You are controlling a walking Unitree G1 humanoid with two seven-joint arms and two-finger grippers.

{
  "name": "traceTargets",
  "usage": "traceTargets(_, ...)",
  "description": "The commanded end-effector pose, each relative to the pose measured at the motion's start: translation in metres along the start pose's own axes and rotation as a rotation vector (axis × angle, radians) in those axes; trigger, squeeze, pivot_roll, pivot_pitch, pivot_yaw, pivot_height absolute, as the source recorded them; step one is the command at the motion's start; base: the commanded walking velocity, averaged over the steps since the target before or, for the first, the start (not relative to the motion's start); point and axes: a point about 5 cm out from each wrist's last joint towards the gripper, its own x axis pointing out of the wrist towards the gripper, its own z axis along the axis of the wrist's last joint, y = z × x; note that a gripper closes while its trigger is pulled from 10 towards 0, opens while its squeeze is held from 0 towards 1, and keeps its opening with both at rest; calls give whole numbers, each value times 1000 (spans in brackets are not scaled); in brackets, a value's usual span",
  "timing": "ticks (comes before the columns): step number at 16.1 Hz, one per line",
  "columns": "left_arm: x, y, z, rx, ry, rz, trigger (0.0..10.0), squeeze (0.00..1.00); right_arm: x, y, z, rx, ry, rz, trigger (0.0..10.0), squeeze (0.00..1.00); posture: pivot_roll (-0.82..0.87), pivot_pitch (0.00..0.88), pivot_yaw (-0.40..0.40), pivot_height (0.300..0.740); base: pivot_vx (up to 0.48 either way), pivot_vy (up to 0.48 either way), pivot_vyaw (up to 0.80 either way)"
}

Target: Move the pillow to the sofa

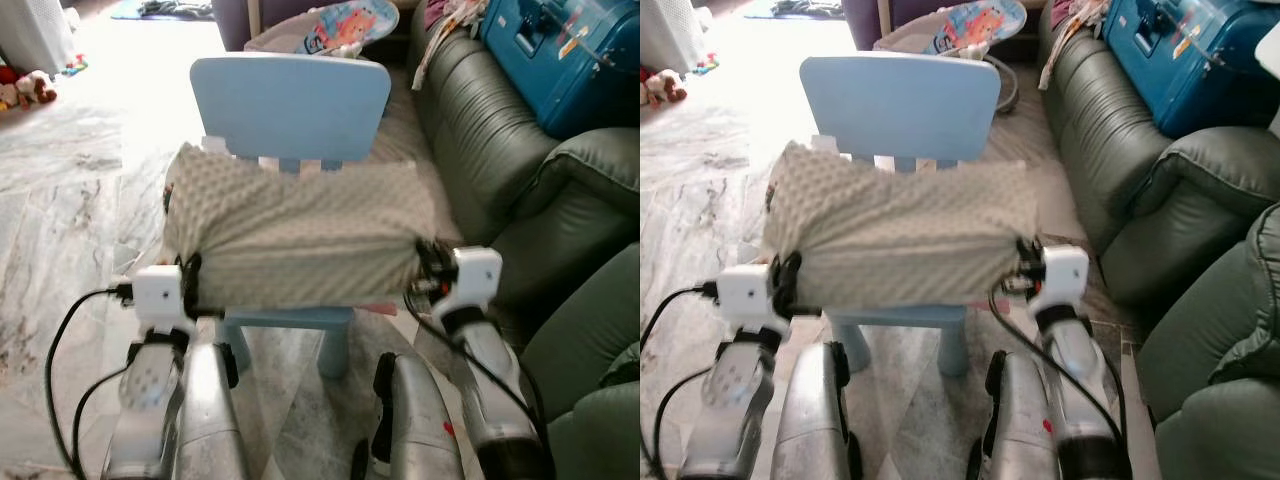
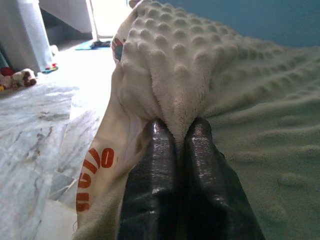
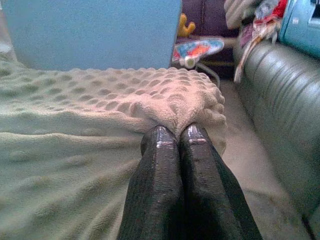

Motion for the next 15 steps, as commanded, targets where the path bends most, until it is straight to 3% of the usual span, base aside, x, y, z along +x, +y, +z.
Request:
traceTargets(1,-6,11,3,18,5,42,0,0,-4,-15,10,6,-22,-76,10000,0,64,0,-40,557,0,0,0)
traceTargets(5,-10,-12,0,-14,51,-11,0,0,0,-5,14,38,-7,-56,10000,0,43,0,-23,606,0,0,0)
traceTargets(8,-5,-18,3,-29,59,-32,0,0,2,-10,18,21,6,-65,10000,0,32,0,-18,645,0,0,0)
traceTargets(9,-4,-19,3,-18,60,-37,2824,0,2,-10,17,16,9,-63,10000,0,32,0,-18,655,0,0,0)
traceTargets(10,-2,-22,3,-24,74,-42,10000,0,1,-10,18,35,5,-58,10000,0,29,0,-18,670,0,0,0)
traceTargets(15,-3,-30,3,7,85,-64,10000,0,-3,0,18,31,19,-16,10000,0,26,0,-21,689,0,0,0)
